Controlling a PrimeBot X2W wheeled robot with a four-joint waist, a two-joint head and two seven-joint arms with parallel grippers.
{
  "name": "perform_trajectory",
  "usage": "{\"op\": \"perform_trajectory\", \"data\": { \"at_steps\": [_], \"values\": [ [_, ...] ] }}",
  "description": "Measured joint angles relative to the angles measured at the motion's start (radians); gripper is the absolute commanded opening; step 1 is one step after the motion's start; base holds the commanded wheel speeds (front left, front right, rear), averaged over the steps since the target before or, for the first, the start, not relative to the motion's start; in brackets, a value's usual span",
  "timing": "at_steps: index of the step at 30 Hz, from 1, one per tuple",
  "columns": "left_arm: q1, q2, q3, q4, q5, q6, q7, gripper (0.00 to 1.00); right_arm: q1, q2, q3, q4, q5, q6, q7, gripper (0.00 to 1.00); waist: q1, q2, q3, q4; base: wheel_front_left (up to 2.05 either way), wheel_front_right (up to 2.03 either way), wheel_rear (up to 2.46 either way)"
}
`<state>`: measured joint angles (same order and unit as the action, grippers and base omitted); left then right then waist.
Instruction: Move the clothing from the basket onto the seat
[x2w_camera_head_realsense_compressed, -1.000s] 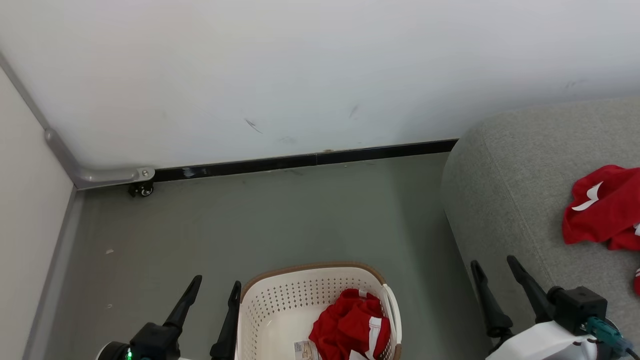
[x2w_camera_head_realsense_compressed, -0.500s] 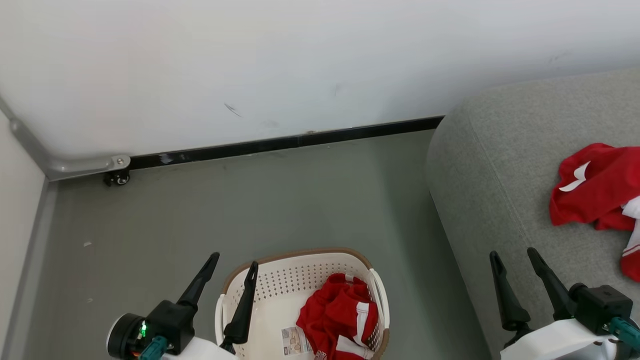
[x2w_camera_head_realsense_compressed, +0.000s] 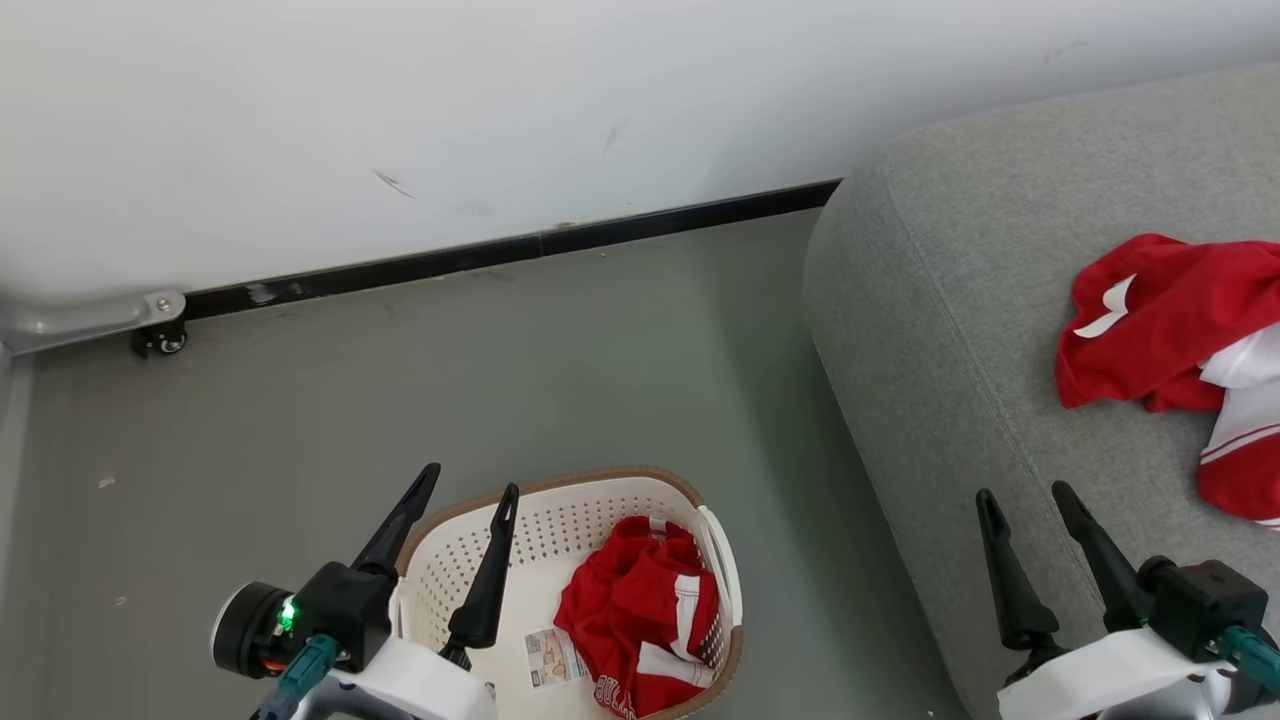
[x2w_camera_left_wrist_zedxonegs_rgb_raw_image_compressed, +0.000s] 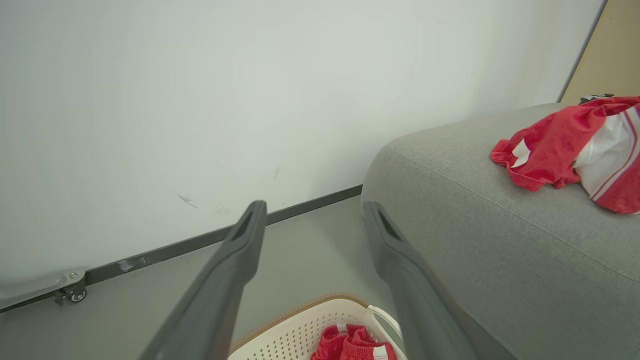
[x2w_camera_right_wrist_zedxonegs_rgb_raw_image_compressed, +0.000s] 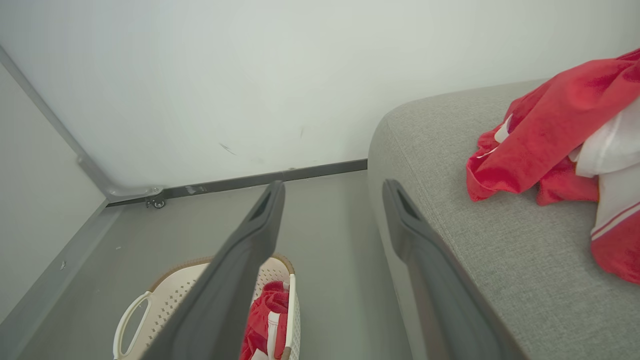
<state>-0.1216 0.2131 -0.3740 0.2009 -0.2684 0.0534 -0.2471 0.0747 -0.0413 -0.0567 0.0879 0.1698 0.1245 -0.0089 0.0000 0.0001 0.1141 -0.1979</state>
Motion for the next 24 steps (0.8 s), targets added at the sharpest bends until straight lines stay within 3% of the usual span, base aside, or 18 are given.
{"op": "perform_trajectory", "data": {
  "at_steps": [24],
  "values": [
    [-0.158, 0.007, -0.076, 0.091, 0.063, -0.063, 0.037, 1.0, -0.066, 0.002, 0.0, -0.023, 0.012, 0.0, -0.025, 1.0, 0.0, 0.0, 0.116, -0.106, 0.0, 0.0, 0.0]
  ]
}}
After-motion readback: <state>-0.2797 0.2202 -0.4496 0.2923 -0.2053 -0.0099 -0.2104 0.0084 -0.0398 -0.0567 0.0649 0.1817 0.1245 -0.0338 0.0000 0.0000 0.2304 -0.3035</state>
